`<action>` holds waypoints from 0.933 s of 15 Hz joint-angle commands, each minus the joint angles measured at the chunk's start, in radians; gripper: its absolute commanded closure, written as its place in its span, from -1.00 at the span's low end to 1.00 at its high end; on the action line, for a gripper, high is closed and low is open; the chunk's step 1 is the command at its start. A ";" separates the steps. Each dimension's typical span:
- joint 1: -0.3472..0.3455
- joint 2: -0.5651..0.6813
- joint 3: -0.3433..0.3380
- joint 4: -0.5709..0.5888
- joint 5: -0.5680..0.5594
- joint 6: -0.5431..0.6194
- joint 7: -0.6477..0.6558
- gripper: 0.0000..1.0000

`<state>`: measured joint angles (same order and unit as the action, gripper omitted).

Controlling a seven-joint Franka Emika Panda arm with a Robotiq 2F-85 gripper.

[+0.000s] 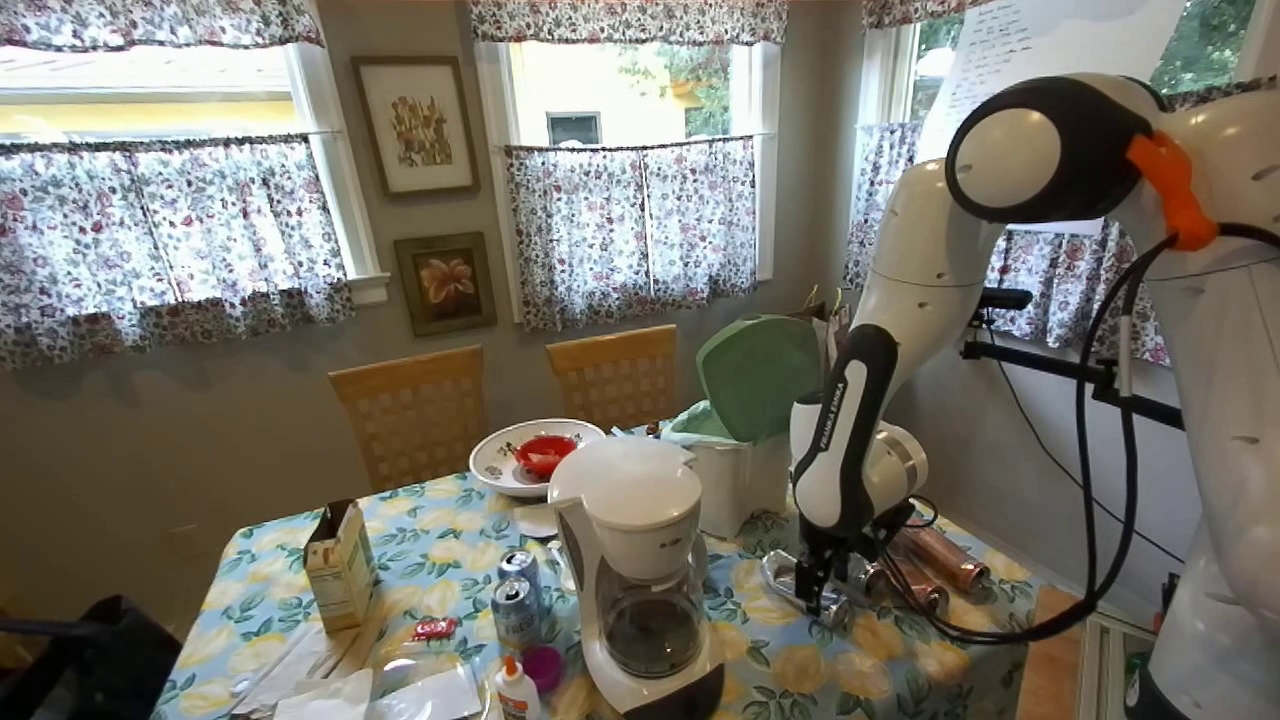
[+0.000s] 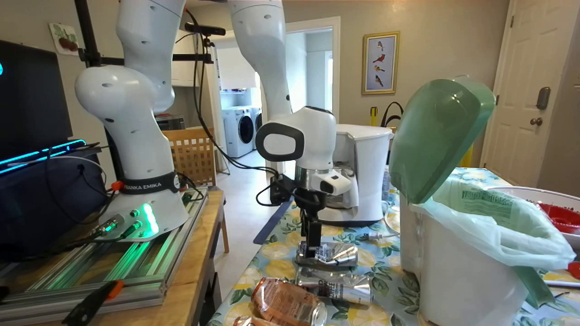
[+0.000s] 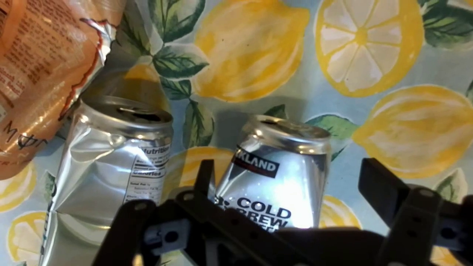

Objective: Put one silver can in the bin then close the bin.

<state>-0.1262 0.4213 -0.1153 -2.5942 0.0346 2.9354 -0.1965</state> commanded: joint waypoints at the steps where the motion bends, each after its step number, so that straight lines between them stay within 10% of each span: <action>1: 0.025 0.030 -0.028 0.031 -0.050 -0.024 0.055 -0.96; 2: 0.027 0.033 -0.030 0.034 -0.052 -0.028 0.059 -0.53; 5: 0.035 0.041 -0.039 0.041 -0.060 -0.039 0.068 -0.35; 8: 0.054 0.047 -0.057 0.046 -0.080 -0.055 0.079 -0.67; 12: 0.059 0.050 -0.058 0.052 -0.086 -0.072 0.086 -0.18; 14: 0.060 0.049 -0.059 0.053 -0.091 -0.069 0.085 -0.76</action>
<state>-0.0814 0.4511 -0.1594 -2.5674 -0.0112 2.8905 -0.1498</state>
